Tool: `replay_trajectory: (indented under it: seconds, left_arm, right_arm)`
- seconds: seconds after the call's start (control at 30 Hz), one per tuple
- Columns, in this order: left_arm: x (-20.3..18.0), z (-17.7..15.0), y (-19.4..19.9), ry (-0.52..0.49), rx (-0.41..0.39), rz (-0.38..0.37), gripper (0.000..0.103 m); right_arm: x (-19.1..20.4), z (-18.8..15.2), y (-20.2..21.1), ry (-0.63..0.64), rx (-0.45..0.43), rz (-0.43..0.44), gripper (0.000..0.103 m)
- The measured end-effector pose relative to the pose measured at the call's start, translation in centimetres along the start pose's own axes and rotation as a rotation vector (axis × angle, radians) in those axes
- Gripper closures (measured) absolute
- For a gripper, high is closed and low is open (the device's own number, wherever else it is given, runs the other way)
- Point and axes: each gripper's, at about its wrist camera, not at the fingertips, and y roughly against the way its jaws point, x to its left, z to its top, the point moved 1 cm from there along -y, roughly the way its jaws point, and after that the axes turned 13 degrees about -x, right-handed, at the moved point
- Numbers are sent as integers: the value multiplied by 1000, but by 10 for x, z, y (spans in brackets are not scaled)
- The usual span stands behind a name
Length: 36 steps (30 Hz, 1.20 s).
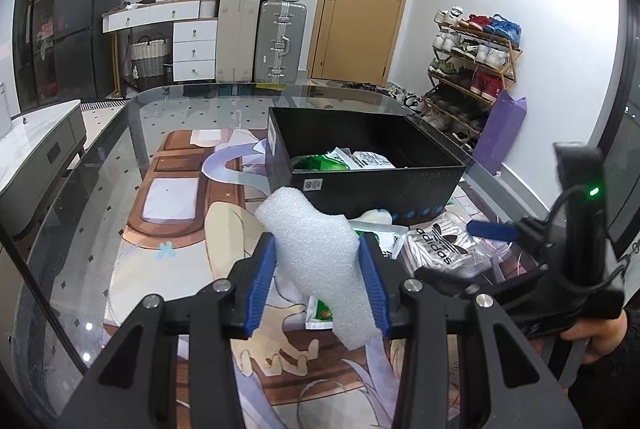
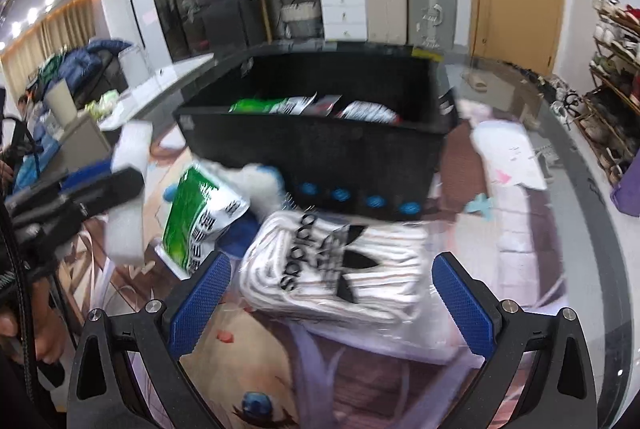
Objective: Organize soft objects
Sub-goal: 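Hold the foam with the left tool while the right tool grasps the bagged Adidas rope bundle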
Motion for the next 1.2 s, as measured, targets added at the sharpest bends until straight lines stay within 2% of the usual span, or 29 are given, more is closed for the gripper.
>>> replay_trajectory:
  seconds: [0.1,0.2,0.4,0.57,0.67,0.7,0.9,1.03,1.2]
  left_arm:
    - [2,1,1,4,0,1,62]
    - [4,1,2,12,-4,0,62]
    - [3,1,3,9,-4,-5,62]
    - [4,1,3,13,-4,-2,62]
    - [2,1,3,9,-3,-2,62]
    - [1,1,3,9,-2,-3,62]
    - [-2,2,3,5,-2,-7,62]
    - [-5,3,3,-3,-3,-4,62]
    - [-5,5,5,-3,-10,-1,62]
  right_arm:
    - [-2,-3,-10,6,47,-26,1]
    - [-8,-2,-13,-10,50,-35,1]
    - [-25,0,-8,-107,32,10,1]
    - [-29,-3,-6,-118,13,36,1]
    - [-25,-4,-3,-102,4,42,7]
    - [-24,-4,-1,-95,-6,48,12]
    - [-19,-6,7,-57,-38,29,22]
    - [-14,-8,13,-41,-63,38,24]
    - [-9,-2,25,-9,-103,43,37]
